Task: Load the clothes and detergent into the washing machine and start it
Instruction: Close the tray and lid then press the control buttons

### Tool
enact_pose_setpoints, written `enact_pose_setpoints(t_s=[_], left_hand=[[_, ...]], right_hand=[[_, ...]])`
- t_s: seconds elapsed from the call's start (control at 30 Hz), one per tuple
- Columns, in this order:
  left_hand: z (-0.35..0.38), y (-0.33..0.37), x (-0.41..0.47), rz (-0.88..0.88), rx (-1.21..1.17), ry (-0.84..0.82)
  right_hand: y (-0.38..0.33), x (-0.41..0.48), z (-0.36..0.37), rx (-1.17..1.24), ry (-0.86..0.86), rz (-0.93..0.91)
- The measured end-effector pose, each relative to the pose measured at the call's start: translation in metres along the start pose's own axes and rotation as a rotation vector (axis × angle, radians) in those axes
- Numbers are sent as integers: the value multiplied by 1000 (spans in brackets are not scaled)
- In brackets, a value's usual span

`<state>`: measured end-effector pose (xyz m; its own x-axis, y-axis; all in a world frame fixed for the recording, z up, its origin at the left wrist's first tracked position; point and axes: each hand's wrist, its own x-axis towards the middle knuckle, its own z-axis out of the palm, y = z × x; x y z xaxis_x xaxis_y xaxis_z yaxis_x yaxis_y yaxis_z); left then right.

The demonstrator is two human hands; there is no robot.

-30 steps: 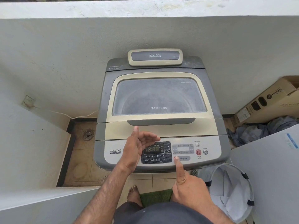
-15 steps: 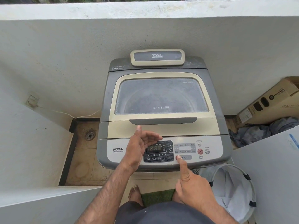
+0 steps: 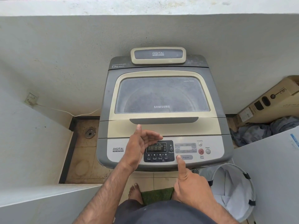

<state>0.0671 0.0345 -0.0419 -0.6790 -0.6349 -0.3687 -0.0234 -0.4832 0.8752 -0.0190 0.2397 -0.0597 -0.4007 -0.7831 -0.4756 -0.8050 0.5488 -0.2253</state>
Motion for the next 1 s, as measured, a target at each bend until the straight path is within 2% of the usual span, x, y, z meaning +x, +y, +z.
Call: enact_pose_setpoints(t_s=[0.2,0.67,1.0], left_hand=[[-1,-1,1,7,-4,-9],[3,2,-2,0,12,16],[0,-3,-1,25,34,-2]], right_hand=[[-1,-1,8,-21,-26,-9],[8,-19,13,146,44,11],[9,-24,2,182,-7,29]])
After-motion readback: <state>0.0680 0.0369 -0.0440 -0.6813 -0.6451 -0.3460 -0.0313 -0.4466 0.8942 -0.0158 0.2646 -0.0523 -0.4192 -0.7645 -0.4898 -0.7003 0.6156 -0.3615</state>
